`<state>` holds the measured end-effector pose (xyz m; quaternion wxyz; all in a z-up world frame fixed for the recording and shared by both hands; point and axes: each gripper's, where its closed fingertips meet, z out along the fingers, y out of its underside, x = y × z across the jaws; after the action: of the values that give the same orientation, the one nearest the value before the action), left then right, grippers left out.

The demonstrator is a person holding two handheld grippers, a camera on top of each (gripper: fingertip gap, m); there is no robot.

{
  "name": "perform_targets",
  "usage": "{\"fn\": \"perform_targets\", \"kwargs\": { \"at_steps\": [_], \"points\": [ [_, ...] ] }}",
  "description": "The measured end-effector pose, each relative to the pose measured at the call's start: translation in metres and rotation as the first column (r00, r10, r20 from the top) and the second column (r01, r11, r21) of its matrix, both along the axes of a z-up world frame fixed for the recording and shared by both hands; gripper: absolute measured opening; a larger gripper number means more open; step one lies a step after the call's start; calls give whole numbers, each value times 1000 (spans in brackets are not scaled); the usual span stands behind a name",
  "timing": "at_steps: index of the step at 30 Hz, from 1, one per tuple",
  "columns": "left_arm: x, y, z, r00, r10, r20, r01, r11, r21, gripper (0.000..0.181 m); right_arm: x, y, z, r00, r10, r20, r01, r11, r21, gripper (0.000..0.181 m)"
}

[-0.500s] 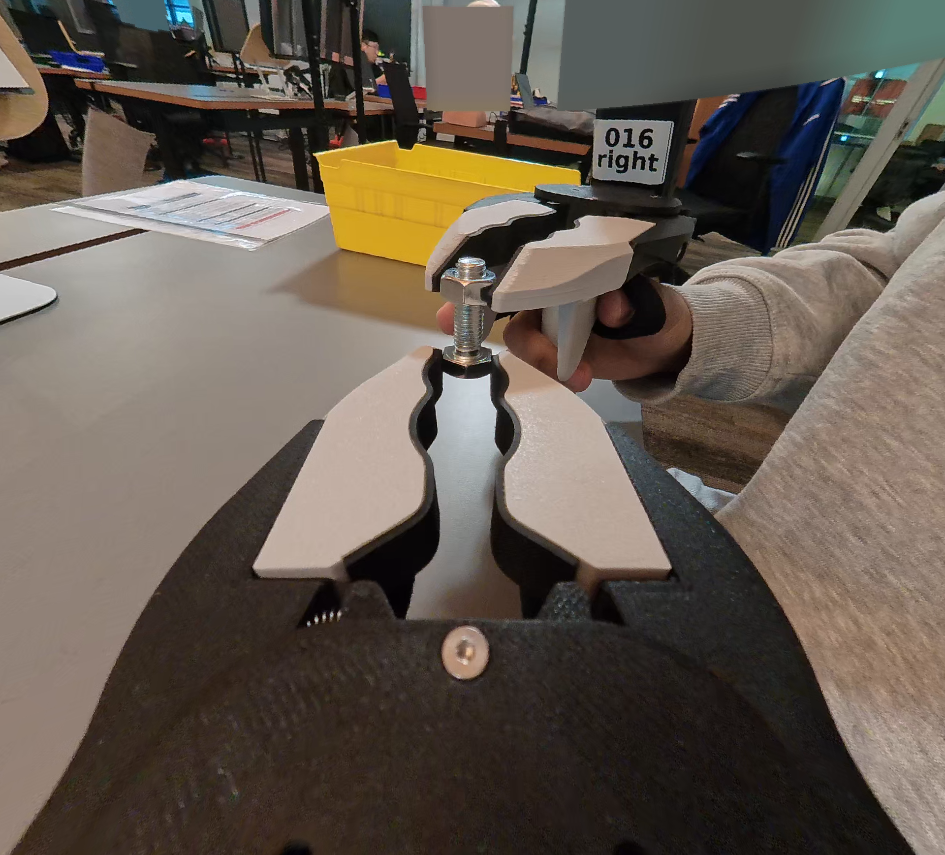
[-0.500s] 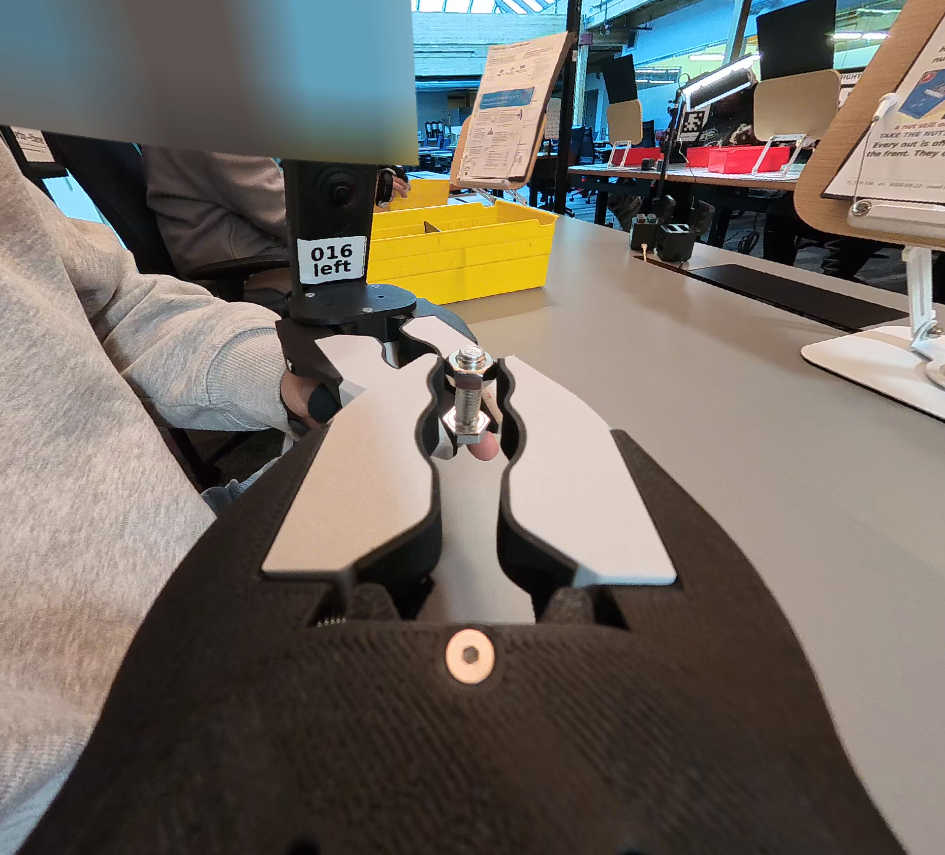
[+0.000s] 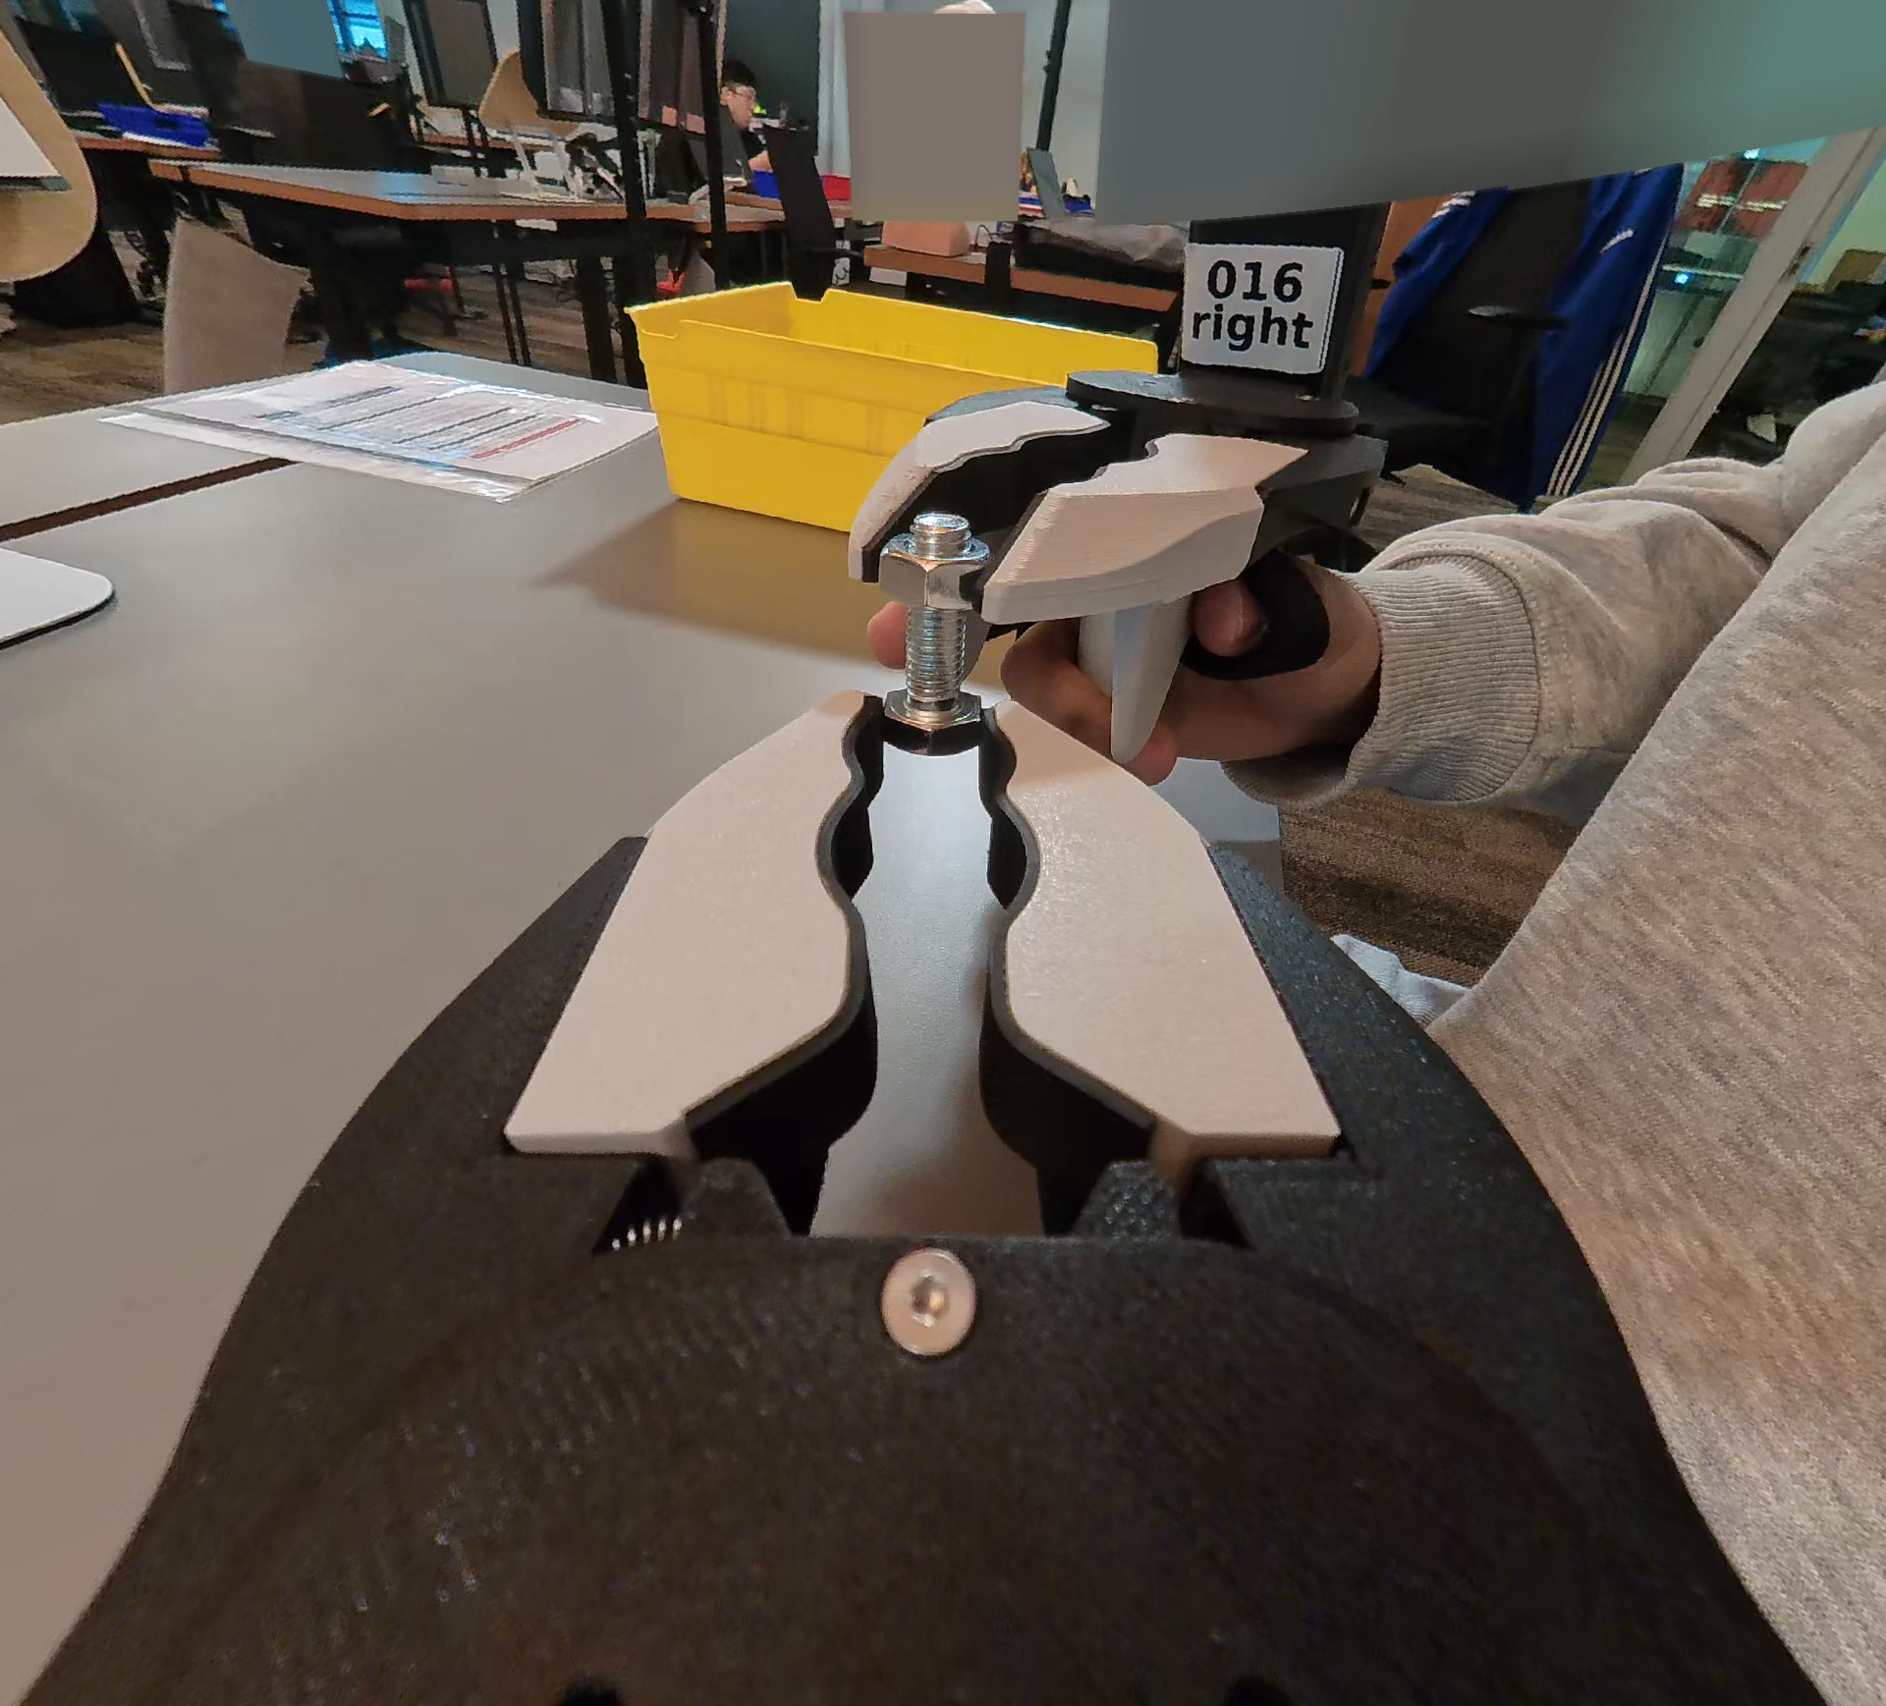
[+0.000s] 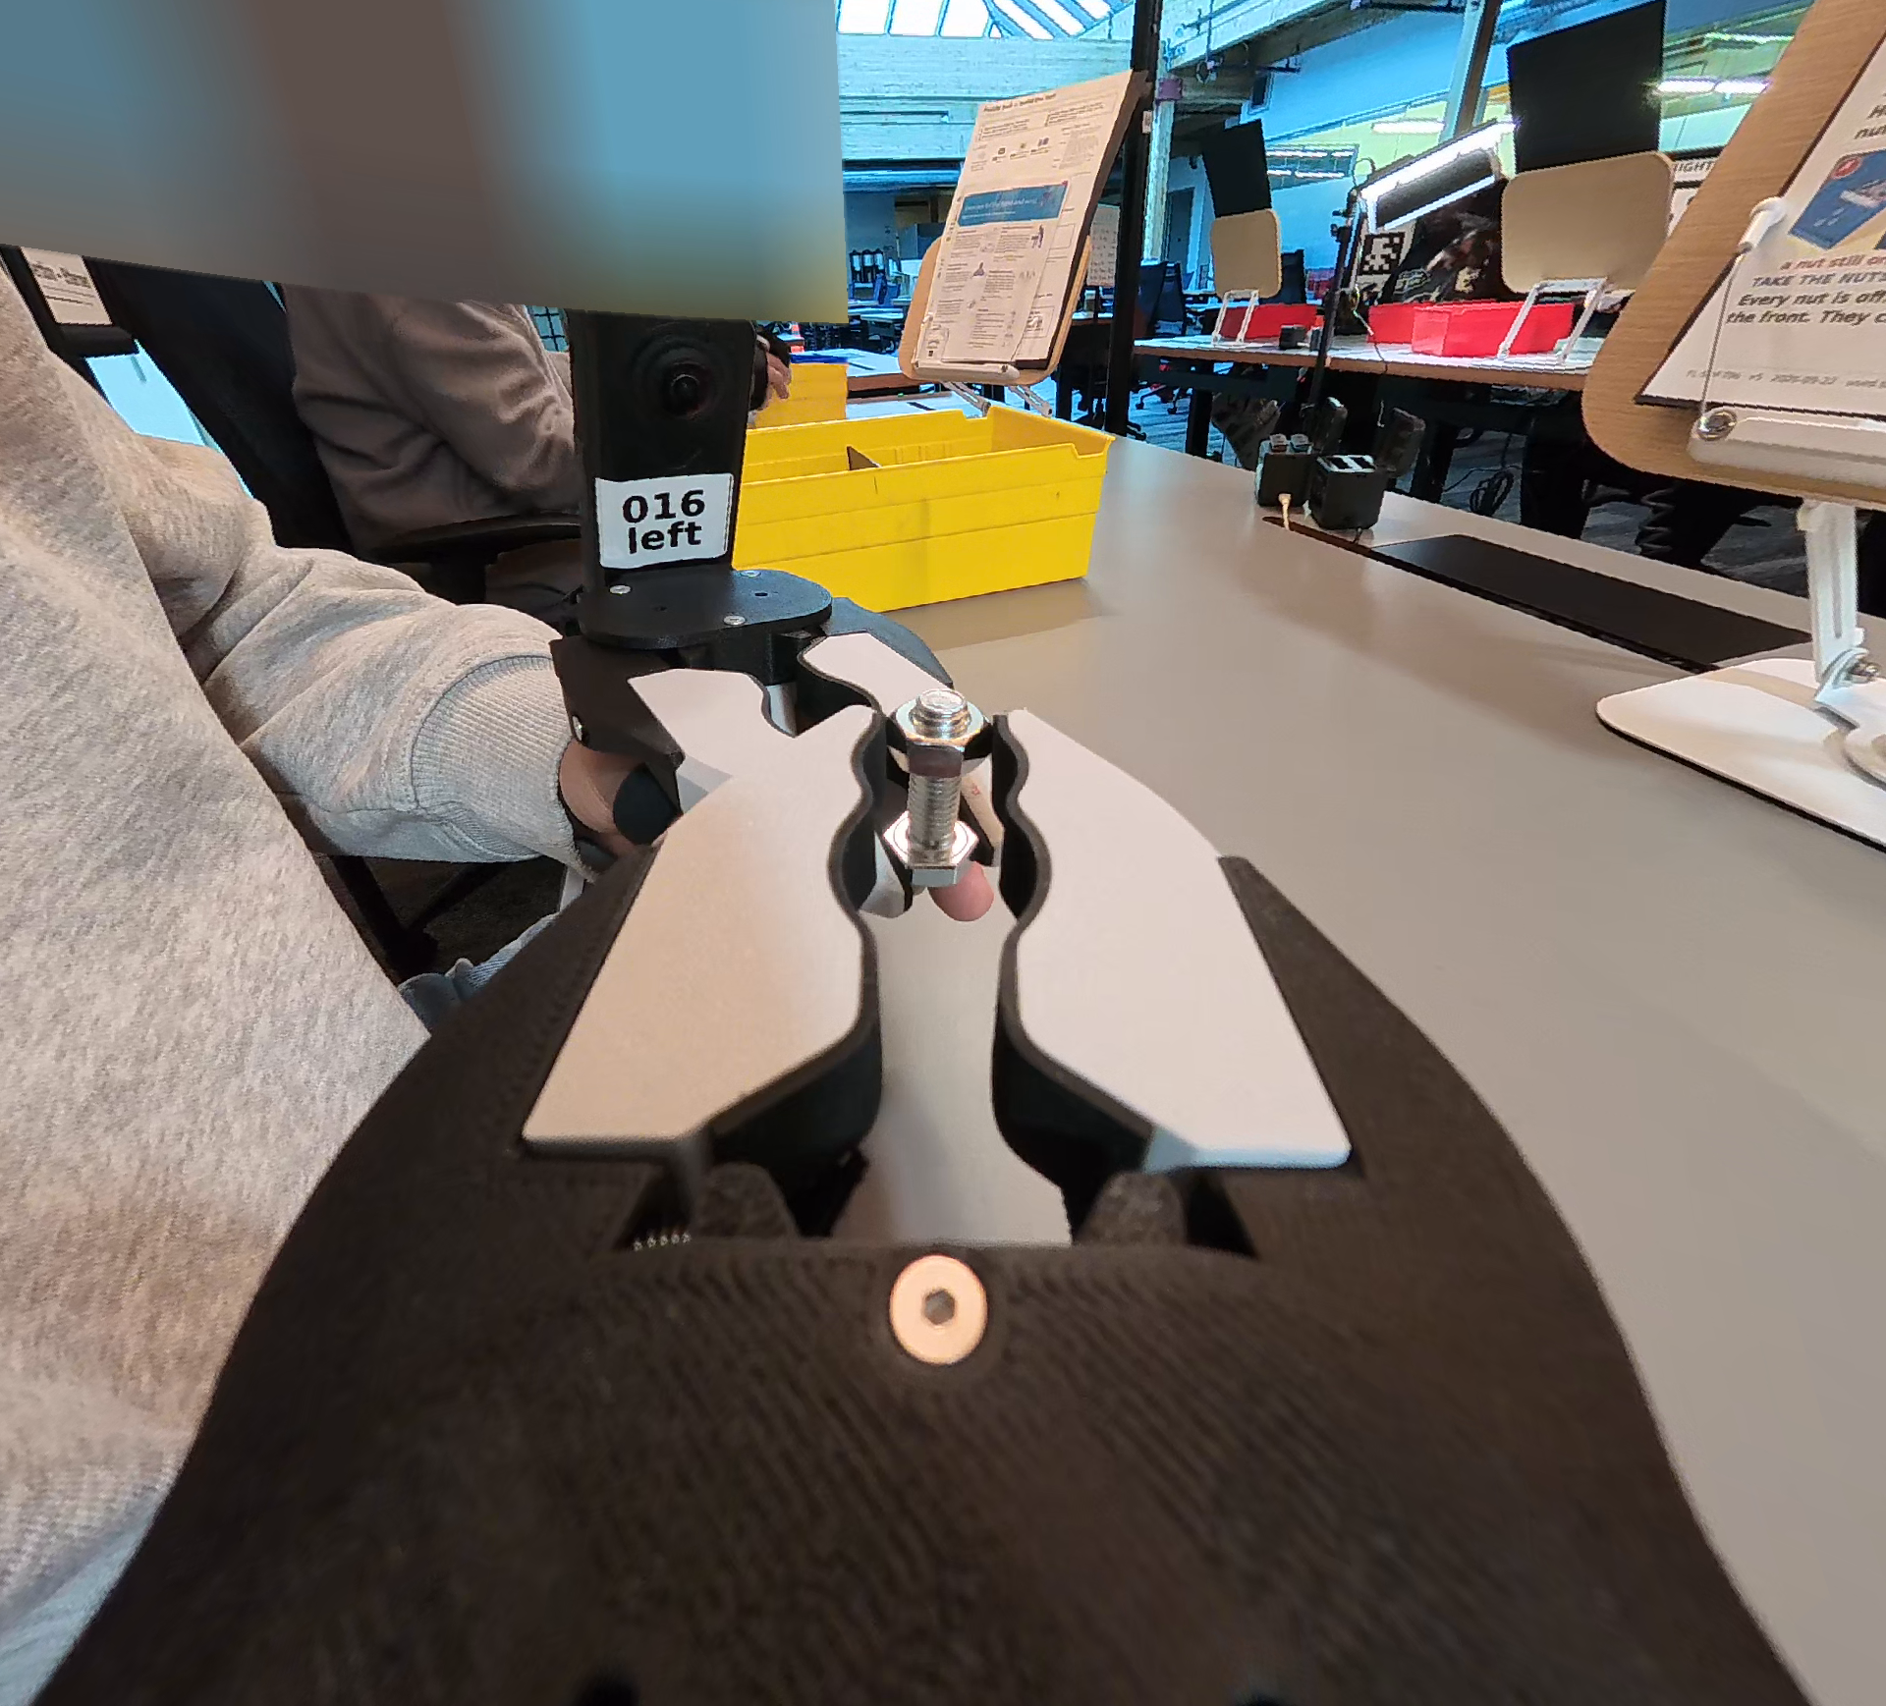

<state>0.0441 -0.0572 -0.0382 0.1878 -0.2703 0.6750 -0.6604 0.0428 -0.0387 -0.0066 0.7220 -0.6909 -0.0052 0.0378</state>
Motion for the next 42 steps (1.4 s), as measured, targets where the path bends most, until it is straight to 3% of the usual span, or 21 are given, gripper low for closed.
{"fn": "perform_targets", "kwargs": {
  "at_steps": [25, 42],
  "points": [
    [2, 2, 1, 1000, 5, -2, -6, 1000, -13, 18, 1, 0, 1, 1000, -13, 11, 13, 1000, 8, 24],
    [11, 14, 1, 995, 30, -92, -42, 991, -125, 18, 2, 0, 1, 1000, -21, 13, 21, 1000, 7, 24]
  ]
}}
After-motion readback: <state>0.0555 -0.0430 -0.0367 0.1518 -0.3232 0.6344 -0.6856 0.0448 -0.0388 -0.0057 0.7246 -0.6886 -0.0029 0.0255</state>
